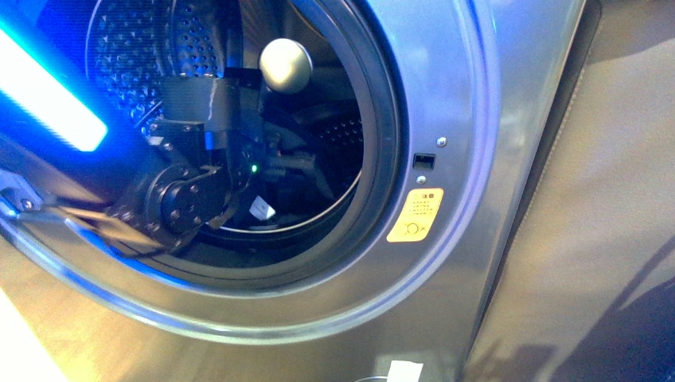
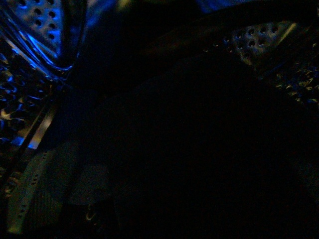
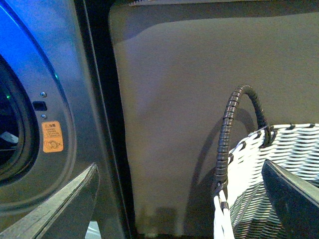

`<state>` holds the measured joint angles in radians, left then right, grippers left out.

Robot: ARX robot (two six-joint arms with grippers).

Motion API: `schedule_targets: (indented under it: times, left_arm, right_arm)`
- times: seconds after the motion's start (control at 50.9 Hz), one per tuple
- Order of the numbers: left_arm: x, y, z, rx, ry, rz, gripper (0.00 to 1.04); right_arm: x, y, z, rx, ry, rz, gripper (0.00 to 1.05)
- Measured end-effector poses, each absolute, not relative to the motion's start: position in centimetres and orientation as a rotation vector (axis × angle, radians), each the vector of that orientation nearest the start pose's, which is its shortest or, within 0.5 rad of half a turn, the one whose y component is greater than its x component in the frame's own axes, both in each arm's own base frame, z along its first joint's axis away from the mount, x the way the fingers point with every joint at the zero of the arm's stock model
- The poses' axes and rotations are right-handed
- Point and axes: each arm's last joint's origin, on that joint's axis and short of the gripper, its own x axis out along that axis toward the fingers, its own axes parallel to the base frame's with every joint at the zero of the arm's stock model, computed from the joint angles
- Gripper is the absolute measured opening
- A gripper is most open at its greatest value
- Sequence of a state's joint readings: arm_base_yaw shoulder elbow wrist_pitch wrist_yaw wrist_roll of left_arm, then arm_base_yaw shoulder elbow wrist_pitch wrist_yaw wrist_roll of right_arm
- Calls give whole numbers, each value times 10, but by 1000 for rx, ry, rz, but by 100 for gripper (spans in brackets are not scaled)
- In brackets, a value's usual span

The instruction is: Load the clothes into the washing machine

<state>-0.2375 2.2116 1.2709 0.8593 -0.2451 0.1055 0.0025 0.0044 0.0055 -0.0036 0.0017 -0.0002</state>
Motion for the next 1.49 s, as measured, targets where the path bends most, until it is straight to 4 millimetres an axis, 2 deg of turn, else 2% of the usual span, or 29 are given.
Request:
schedule_targets:
  times: [0.118, 0.373, 0.55, 0.649, 0.806, 1.101, 1.336, 1.494]
  left_arm:
    - [443, -98, 146, 137, 99, 14, 10]
    - [414, -92, 142, 159, 163, -14, 51]
    - [386, -91, 146, 177, 237, -73, 88]
    - [375, -91, 151, 178, 243, -96, 100]
    - [358, -88, 160, 171, 242, -126, 98]
    - [304, -76, 180, 127, 211, -186, 98]
    - [262, -68, 213, 80, 133, -222, 98]
    - [219, -62, 248, 43, -6, -277, 98]
  right_arm:
    - [98, 0, 165, 0, 2, 1, 97]
    - [98, 0, 165, 0, 2, 1, 97]
    - [98, 0, 165, 0, 2, 1, 97]
    - [98, 0, 165, 0, 2, 1, 97]
    - [98, 0, 165, 0, 2, 1, 97]
    - [98, 0, 165, 0, 2, 1, 97]
    - [98, 0, 165, 0, 2, 1, 97]
    - [98, 0, 165, 0, 2, 1, 97]
